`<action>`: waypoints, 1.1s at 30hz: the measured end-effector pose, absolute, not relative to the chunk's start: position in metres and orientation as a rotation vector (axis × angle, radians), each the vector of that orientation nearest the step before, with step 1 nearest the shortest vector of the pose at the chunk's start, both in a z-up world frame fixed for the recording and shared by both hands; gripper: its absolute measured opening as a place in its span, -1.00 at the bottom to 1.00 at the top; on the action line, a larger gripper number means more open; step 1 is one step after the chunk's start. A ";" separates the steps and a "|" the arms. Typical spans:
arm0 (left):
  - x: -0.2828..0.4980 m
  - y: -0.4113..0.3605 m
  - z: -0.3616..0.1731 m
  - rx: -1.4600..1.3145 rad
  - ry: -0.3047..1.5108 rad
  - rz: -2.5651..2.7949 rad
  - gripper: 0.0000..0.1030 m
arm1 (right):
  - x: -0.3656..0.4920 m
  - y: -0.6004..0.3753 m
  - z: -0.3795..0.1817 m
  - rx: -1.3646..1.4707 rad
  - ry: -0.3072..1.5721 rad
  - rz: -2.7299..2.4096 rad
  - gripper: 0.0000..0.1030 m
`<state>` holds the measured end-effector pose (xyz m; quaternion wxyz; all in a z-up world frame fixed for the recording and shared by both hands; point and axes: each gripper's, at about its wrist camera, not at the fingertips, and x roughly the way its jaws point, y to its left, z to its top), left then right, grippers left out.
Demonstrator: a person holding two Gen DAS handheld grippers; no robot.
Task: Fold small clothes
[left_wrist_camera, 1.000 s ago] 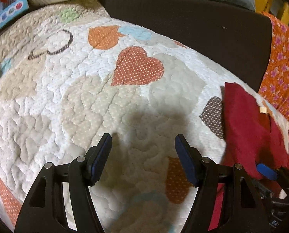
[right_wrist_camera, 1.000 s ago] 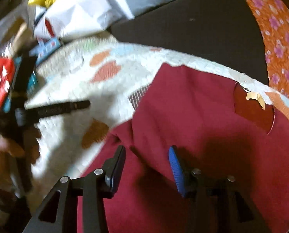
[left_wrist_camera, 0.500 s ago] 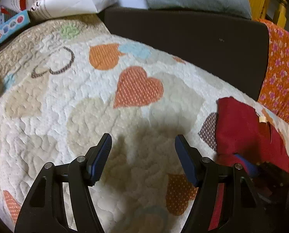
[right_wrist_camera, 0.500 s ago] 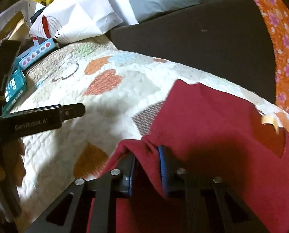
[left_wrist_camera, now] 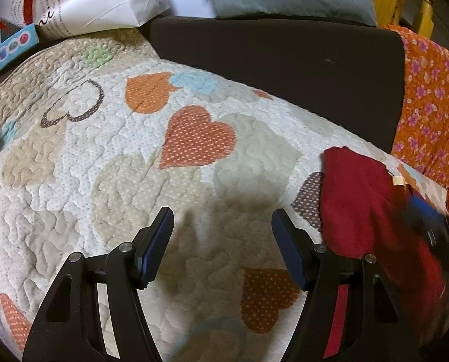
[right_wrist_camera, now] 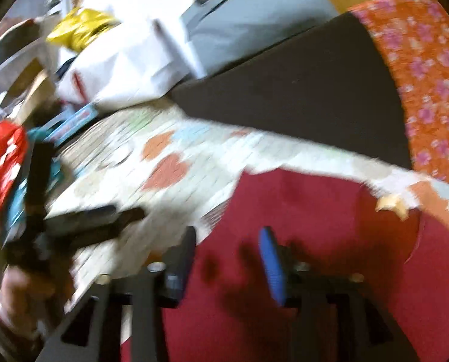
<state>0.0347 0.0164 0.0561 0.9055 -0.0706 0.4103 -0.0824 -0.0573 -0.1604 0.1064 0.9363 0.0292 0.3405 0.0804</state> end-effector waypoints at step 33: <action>0.010 -0.096 0.047 0.067 0.832 -0.535 0.32 | -0.142 -0.270 0.084 0.166 0.867 -0.155 -0.25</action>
